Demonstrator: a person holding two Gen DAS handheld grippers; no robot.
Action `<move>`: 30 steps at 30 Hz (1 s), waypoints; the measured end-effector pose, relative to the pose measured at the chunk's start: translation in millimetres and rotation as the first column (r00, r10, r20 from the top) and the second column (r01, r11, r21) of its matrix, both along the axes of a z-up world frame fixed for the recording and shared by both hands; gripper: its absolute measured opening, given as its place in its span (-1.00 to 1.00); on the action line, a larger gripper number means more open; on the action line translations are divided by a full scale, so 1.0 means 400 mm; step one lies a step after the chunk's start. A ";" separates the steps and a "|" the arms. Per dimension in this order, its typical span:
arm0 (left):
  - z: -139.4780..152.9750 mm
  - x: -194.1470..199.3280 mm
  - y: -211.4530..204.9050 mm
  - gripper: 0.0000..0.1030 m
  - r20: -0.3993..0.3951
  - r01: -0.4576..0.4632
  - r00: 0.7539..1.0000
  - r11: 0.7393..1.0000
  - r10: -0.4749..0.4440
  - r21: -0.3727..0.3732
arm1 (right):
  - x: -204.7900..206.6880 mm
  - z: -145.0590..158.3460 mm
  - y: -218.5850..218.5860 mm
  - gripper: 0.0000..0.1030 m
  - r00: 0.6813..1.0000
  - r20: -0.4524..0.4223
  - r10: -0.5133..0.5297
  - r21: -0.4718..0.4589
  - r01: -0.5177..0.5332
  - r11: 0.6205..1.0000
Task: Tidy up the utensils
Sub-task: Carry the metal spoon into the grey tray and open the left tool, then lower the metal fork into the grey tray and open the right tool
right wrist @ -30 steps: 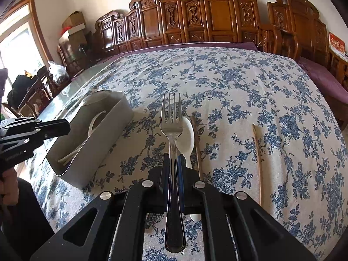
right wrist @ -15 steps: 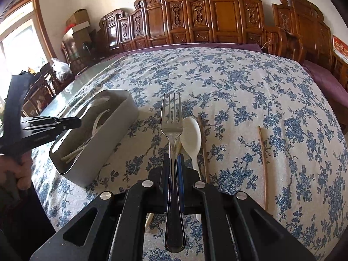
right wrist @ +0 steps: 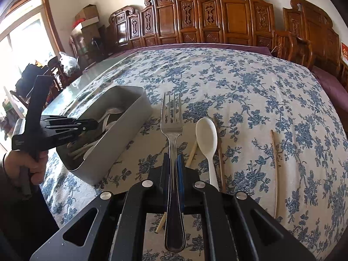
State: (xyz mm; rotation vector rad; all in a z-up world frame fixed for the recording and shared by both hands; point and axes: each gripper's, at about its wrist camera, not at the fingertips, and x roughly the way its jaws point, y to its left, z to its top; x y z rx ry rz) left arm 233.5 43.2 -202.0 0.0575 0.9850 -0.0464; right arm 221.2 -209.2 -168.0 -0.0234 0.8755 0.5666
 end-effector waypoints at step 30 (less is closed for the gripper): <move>0.124 -0.055 0.084 -0.67 0.150 -0.046 0.987 0.997 0.054 -0.057 | -0.039 0.104 0.152 -0.83 0.997 0.063 0.053 0.033 -0.055 0.998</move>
